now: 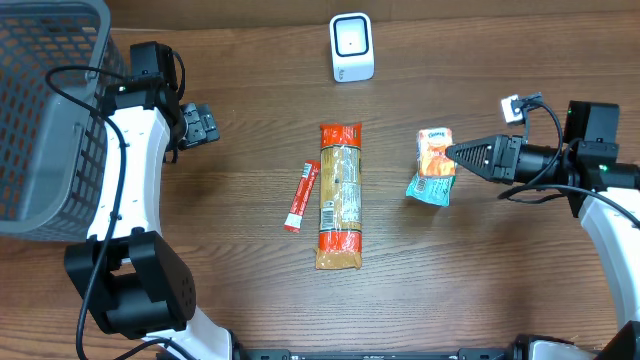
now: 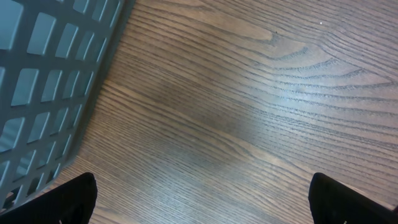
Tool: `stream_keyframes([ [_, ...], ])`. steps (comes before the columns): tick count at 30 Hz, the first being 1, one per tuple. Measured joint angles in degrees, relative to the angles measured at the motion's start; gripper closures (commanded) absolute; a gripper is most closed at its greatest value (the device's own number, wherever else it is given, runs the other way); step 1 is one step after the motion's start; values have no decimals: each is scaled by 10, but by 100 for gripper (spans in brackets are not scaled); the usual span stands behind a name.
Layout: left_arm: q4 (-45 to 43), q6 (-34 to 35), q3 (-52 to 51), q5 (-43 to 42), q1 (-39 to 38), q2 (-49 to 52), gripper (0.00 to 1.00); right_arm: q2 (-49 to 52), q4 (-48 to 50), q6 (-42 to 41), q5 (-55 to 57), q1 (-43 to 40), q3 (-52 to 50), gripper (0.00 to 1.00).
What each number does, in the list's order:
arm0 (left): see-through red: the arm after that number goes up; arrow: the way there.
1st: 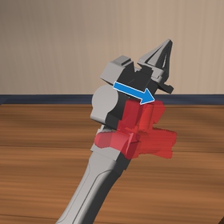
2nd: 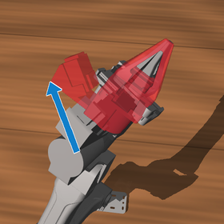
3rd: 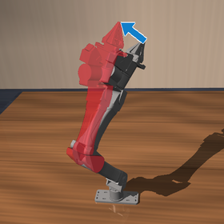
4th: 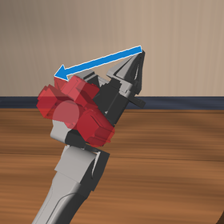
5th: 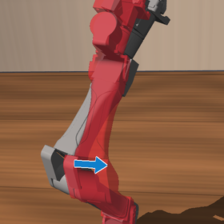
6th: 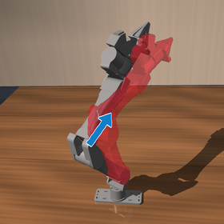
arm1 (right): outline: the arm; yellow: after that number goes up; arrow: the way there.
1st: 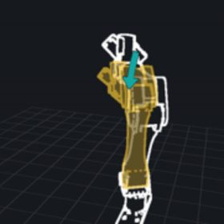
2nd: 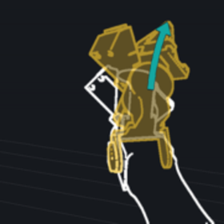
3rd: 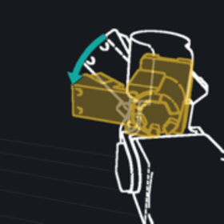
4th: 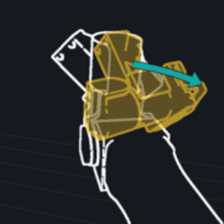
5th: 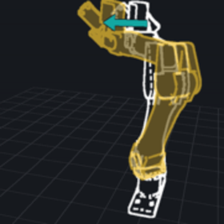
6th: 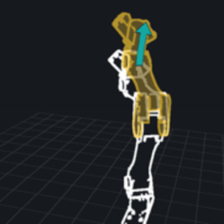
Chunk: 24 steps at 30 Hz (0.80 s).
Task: Scan the item barcode
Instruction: 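Lower the right gripper and close it on the orange Kleenex pack, then lift the Kleenex pack and swing it left toward the scanner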
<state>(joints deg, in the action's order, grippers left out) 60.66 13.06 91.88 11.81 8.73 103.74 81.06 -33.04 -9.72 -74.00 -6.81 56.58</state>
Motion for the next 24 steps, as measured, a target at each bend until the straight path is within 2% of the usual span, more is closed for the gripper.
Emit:
stream_keyframes([
  [7, 0, 0, 0, 0, 0, 0, 0, 0, 0, 3, -71, 1, 0, 96],
  [16, 0, 0, 0, 0, 0, 0, 0, 0, 0, -43, -108, 1, 0, 96],
  [19, 0, 0, 0, 0, 0, 0, 0, 0, 5, -86, -127, 1, 0, 96],
  [24, 0, 0, 0, 0, 0, 0, 0, 0, 47, -202, -140, 1, 0, 96],
])
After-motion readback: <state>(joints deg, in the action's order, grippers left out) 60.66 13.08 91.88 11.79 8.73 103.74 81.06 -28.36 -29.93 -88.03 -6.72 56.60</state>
